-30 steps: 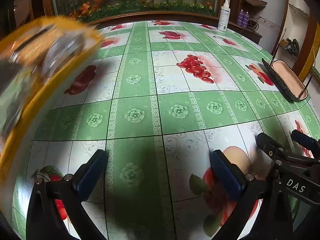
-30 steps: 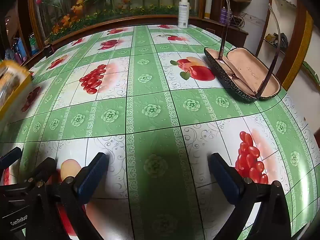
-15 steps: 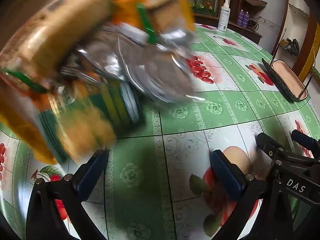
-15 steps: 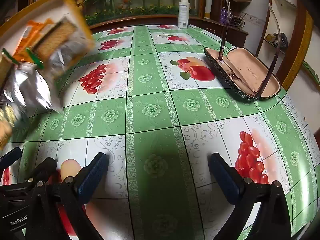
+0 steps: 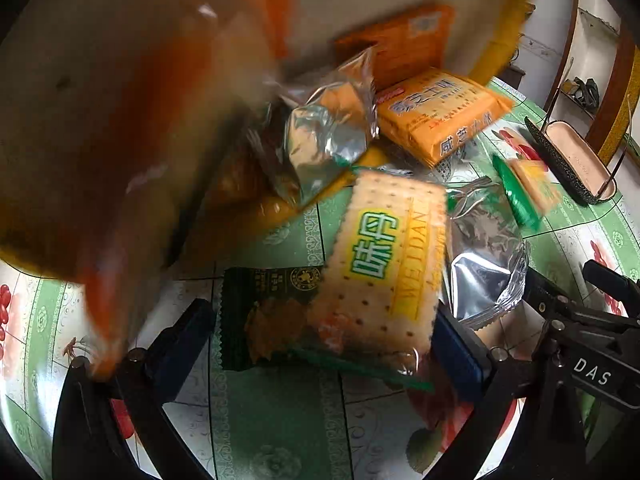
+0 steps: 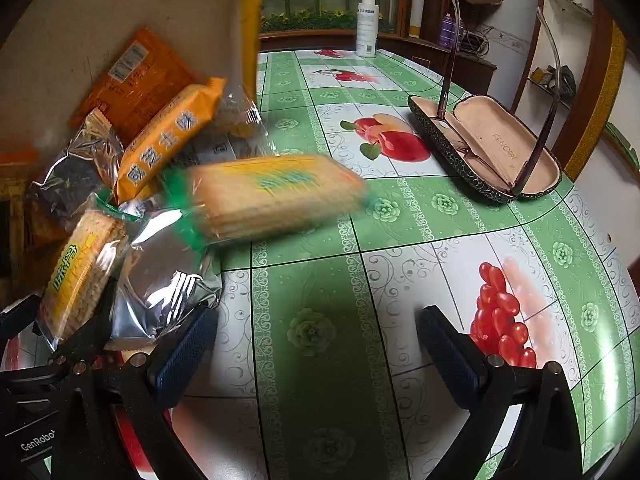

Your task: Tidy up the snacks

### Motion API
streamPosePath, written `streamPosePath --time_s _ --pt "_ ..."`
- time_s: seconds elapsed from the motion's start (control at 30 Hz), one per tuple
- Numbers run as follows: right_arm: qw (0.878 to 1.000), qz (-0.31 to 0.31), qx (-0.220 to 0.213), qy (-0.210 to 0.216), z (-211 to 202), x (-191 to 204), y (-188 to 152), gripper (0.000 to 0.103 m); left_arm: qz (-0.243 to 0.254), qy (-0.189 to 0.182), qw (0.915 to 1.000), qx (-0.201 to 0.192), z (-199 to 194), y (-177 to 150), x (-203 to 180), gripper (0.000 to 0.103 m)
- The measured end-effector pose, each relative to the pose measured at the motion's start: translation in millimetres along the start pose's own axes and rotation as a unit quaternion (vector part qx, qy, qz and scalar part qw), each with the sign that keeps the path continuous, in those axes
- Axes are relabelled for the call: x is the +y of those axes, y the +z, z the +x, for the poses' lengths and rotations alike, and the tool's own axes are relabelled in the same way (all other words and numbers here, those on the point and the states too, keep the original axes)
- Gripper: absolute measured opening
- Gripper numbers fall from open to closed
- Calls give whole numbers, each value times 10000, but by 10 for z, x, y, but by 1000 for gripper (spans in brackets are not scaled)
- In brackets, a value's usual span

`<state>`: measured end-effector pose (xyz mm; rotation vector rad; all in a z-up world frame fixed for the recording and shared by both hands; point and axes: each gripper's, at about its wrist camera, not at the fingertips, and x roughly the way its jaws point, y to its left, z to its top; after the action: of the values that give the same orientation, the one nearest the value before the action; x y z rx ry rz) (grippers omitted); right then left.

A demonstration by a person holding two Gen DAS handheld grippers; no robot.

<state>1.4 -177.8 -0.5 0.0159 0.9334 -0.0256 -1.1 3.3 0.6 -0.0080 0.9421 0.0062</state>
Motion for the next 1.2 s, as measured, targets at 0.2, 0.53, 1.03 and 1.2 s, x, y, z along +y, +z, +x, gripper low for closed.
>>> streamPosePath --time_s 0.2,0.53,1.03,1.2 --pt "10000 -1 0 -1 7 1 6 102 3 4 10000 -4 -19 -13 4 103" --pt "10000 -3 -1 -2 -1 3 -1 102 10 11 10000 -4 -31 -24 -41 103" --pt "10000 -3 1 0 2 0 -2 102 3 3 10000 -2 4 -50 -17 103" --pt "10000 -3 1 2 4 -1 -1 102 3 3 10000 -7 9 -48 -26 103"
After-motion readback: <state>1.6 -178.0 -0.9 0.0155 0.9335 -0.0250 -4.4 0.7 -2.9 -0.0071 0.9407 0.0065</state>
